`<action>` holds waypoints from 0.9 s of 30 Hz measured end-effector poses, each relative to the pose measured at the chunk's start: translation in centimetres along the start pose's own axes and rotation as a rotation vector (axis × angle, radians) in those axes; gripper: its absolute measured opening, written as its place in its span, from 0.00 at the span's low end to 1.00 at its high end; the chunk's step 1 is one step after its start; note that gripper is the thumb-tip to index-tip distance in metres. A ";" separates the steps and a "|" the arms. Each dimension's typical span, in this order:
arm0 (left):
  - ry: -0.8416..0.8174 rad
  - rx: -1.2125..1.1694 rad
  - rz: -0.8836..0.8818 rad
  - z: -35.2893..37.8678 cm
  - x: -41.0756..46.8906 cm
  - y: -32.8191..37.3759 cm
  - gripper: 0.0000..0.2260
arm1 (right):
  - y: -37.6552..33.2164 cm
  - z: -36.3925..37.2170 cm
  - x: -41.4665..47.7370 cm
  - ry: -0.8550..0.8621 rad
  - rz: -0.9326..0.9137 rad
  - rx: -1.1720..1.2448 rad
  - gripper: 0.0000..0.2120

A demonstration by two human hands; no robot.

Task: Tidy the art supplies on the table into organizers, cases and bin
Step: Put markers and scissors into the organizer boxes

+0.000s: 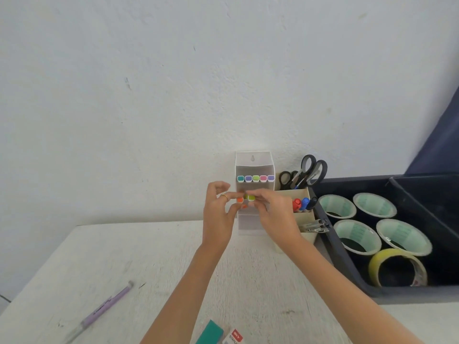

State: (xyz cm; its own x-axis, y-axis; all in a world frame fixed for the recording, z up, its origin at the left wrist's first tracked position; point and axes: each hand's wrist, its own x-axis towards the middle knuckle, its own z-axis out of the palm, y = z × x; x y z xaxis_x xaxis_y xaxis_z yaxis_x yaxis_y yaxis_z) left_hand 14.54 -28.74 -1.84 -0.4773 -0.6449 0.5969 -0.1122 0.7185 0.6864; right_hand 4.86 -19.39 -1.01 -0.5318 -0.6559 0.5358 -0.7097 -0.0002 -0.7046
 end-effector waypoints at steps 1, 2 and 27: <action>-0.023 -0.039 -0.016 0.1 0.1 -0.1 0.06 | 0.3 0.3 0.2 -0.006 0.002 -0.017 0.14; -0.050 -0.064 -0.030 0.1 0.2 -0.2 0.07 | 0.5 0.5 0.3 -0.013 0.006 -0.028 0.14; -0.250 0.832 0.196 1.5 1.7 0.1 0.25 | 1.7 3.6 1.1 -0.029 -0.043 -0.452 0.21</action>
State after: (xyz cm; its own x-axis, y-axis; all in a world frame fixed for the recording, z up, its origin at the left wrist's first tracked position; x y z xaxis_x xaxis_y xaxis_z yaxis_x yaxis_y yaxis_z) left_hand 12.43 -29.36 -1.40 -0.7195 -0.4848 0.4972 -0.5588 0.8293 0.0000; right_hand 4.76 -22.87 -3.25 -0.4889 -0.6836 0.5419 -0.8647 0.2973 -0.4049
